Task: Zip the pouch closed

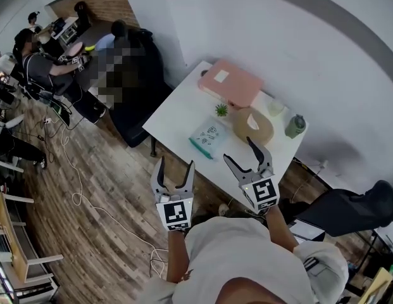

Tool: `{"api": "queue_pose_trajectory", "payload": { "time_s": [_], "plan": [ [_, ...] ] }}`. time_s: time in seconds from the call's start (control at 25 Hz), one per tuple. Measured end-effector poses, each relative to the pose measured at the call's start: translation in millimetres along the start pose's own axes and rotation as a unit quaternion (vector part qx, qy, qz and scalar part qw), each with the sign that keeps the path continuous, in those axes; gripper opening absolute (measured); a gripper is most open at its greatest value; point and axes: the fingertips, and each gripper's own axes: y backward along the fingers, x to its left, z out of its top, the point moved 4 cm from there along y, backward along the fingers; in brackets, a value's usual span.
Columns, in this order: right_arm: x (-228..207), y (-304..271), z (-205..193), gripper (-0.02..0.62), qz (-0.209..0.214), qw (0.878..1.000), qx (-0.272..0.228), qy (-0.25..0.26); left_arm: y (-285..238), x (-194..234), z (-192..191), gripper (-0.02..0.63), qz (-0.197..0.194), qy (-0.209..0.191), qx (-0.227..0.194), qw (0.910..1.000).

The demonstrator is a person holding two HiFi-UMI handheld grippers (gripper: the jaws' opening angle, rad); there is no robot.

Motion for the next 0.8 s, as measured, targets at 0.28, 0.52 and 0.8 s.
{"api": "queue_pose_trajectory", "payload": {
  "time_s": [0.28, 0.52, 0.8],
  "plan": [
    [-13.6, -33.1, -10.5, 0.345, -0.01, 1.0, 0.02, -0.004, -37.4, 12.4, -12.0, 0.341, -0.016, 0.009, 0.01, 0.9998],
    [-21.5, -69.7, -14.2, 0.345, -0.031, 0.999, 0.036, -0.001, -80.4, 36.7, -22.8, 0.341, -0.042, 0.019, 0.01, 0.9989],
    [-30.3, -118.1, -19.5, 0.347, -0.063, 0.996, 0.068, -0.003, -135.4, 66.5, -41.1, 0.337, -0.09, 0.026, 0.022, 0.9953]
  ]
}}
